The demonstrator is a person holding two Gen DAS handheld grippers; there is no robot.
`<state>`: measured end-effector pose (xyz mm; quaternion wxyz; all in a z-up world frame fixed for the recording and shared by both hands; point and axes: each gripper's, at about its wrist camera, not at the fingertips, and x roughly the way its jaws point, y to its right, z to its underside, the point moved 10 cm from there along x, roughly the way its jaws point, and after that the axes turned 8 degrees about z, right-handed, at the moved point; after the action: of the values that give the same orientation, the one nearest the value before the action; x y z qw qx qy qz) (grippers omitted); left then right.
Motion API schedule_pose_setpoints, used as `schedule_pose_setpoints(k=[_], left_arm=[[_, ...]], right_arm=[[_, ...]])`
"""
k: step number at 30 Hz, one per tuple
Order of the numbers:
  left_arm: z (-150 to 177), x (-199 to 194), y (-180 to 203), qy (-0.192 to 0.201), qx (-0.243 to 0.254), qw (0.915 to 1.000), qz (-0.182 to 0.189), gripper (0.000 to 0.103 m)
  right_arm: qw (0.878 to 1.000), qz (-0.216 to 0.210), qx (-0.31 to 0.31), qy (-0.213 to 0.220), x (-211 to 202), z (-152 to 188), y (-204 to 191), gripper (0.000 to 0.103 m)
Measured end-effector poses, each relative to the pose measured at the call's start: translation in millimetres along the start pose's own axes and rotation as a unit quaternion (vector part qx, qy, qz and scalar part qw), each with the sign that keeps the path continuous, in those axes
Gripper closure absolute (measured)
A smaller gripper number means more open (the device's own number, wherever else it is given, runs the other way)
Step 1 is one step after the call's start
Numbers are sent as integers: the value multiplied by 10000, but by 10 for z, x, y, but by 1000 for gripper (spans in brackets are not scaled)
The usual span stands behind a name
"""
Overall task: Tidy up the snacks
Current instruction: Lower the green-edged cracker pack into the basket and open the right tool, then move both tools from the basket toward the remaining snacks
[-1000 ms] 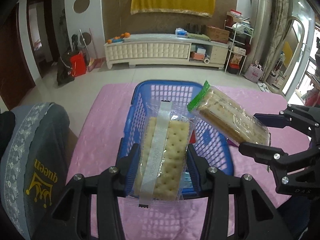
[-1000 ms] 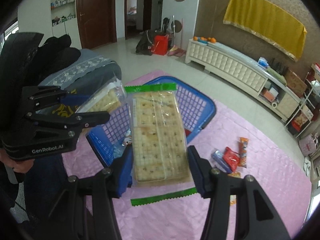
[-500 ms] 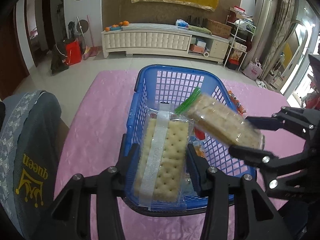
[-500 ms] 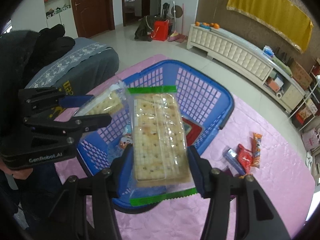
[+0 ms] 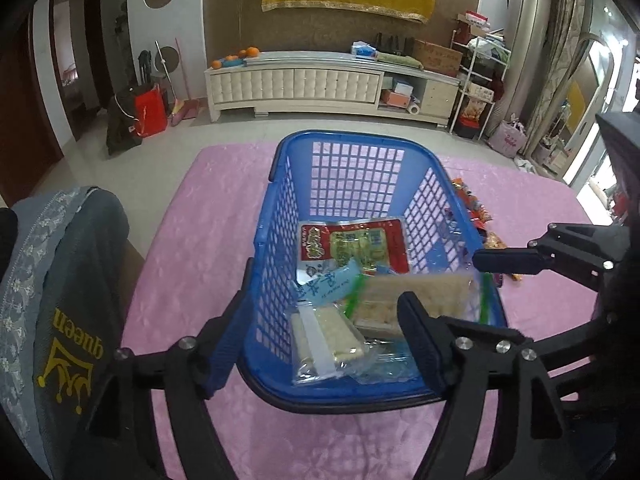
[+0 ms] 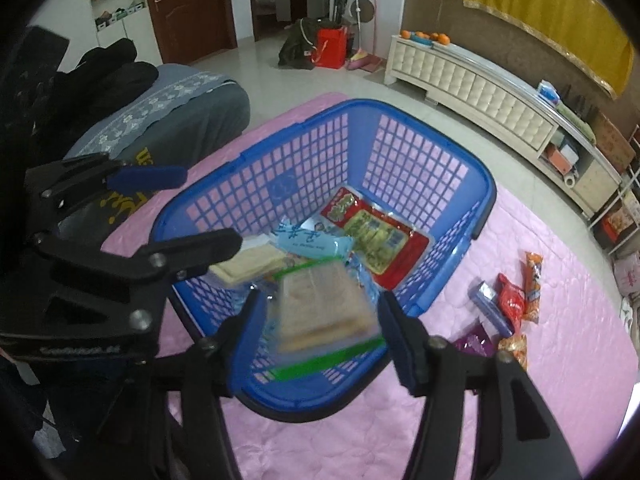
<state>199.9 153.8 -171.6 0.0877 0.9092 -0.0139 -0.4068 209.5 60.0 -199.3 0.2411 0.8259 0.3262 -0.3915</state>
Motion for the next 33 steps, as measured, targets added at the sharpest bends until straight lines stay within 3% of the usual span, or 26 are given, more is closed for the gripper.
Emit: schedule_pose_setpoints(k=[4,11,24,33], left_arm=[[-11,-99,36,107,17,9999,3,23],[11,-200,265,159,245,9996,15,22],[-66,-285,1108,288,772,9963,249,21],[-119,-96,1678,240,1032,9933,459,21]], right_arm=[[9996,147,201,167,-115,21,126,22],[9967,194,732,289,-355,144,441,21],[9900,406,1171,675,-939,417,936,21],[9838,657,1533,660,-1091,732,1435,21]])
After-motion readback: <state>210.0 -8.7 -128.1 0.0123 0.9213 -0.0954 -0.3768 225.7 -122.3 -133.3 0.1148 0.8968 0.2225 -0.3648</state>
